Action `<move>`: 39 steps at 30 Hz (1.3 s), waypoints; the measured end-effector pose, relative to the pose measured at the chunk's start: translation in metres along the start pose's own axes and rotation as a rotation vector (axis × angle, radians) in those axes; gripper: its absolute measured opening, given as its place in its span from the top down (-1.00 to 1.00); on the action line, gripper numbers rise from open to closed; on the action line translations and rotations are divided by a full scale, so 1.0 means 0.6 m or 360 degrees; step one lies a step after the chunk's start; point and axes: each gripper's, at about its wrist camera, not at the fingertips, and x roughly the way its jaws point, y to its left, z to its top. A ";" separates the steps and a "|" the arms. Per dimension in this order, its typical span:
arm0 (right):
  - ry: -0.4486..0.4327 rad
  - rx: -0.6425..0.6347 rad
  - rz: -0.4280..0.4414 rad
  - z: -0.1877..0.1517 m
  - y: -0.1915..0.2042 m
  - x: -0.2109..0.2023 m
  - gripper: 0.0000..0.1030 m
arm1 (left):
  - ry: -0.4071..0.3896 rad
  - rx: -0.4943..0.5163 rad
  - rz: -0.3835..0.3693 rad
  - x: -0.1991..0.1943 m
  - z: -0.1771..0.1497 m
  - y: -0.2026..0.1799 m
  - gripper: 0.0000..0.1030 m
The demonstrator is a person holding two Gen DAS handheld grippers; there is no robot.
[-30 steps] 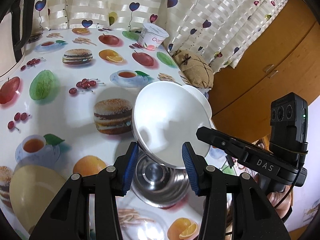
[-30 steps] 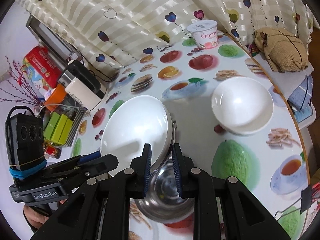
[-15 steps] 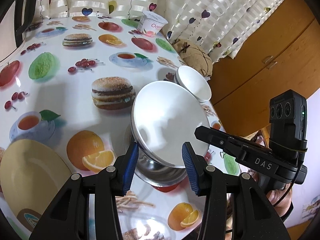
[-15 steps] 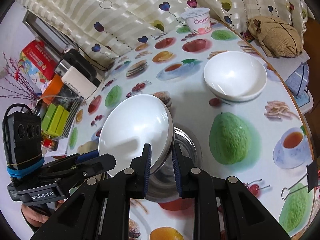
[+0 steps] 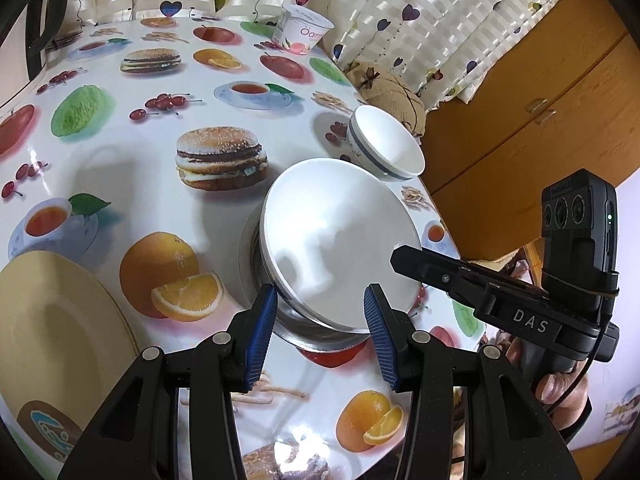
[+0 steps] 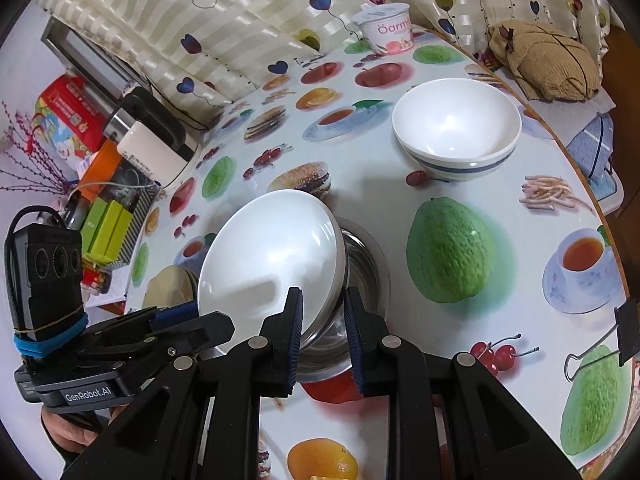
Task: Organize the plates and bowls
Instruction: 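Carry the white bowl with both tools over the steel bowl, then lower the white bowl into the steel bowl and open both tools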
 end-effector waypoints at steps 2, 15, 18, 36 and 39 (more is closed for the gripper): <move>0.0004 0.0001 -0.0003 -0.001 -0.001 0.002 0.60 | 0.0010 -0.0002 0.0001 0.003 -0.002 0.000 0.10; 0.0037 0.0012 0.0005 -0.008 -0.014 0.017 0.59 | 0.0035 0.0002 -0.0008 0.019 -0.007 0.006 0.10; 0.0042 0.0015 0.0005 -0.010 -0.018 0.020 0.58 | 0.0040 0.0008 -0.0018 0.019 -0.005 0.004 0.10; 0.0041 0.0018 0.0015 -0.005 -0.021 0.022 0.58 | 0.0071 0.0021 -0.0026 0.029 0.001 0.007 0.10; 0.0039 0.0019 0.0014 -0.006 -0.021 0.021 0.58 | 0.0078 0.0029 -0.0031 0.029 0.003 0.007 0.10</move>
